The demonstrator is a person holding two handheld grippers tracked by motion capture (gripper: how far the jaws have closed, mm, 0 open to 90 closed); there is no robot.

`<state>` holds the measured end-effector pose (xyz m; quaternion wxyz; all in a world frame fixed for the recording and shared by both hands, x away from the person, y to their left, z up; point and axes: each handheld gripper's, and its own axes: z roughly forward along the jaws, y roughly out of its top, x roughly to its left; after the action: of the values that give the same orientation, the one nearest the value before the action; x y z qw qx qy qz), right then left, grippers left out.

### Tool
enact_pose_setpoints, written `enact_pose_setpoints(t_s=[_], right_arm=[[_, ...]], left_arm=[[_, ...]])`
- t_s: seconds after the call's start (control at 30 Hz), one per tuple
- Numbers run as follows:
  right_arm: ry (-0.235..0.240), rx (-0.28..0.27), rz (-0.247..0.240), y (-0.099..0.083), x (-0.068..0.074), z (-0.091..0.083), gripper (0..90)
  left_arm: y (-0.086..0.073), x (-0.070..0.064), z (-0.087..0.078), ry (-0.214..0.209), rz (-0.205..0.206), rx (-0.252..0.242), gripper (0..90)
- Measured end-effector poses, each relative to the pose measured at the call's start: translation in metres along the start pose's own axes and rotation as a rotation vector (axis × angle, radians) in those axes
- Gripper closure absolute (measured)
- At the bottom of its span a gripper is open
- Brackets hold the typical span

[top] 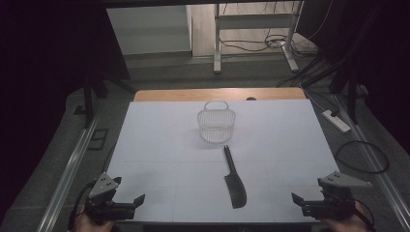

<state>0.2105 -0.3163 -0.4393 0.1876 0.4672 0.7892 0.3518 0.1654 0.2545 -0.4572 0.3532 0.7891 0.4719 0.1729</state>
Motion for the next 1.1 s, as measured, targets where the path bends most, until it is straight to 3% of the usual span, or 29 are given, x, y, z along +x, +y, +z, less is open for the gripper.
enact_pose_setpoints(t_s=[0.4,0.73,1.1], right_arm=[[0.004,0.005,0.029,-0.0012,-0.0025,-0.0010,0.0],[0.007,0.018,0.036,-0.0002,-0.0029,0.0007,0.0],[0.024,0.017,0.003,0.0023,-0.0016,0.0021,0.0]], left_arm=[[-0.0005,0.0059,-0.0003,-0.052,-0.037,-0.031,1.3],[-0.0009,0.0045,-0.0005,-0.035,-0.036,-0.025,1.4],[-0.0019,0.0049,-0.0016,-0.022,-0.052,-0.030,1.4]])
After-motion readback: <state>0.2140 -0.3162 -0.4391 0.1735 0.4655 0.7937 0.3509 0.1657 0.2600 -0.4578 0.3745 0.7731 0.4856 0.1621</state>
